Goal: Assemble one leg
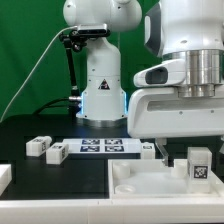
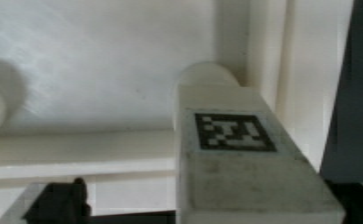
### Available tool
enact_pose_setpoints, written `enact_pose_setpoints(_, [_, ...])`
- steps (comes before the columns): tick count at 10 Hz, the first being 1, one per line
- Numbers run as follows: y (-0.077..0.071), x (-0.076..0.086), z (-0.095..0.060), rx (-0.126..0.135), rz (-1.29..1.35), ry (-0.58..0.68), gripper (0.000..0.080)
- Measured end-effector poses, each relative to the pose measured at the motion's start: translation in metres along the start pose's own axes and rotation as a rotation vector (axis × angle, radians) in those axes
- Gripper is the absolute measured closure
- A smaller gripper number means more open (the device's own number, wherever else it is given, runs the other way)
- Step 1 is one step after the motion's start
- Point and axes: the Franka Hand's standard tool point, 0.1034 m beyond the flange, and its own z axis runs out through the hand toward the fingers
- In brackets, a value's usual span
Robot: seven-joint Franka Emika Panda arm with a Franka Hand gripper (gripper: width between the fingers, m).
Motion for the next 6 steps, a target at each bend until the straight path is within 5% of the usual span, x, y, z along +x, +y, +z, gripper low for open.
enact_pose_setpoints(3, [0.0003, 0.0001, 0.0, 0.0, 0.001, 0.0, 0.051])
enact_pose_setpoints(6, [0.0008, 0.0002, 0.0, 0.001, 0.036, 0.0, 0.0509])
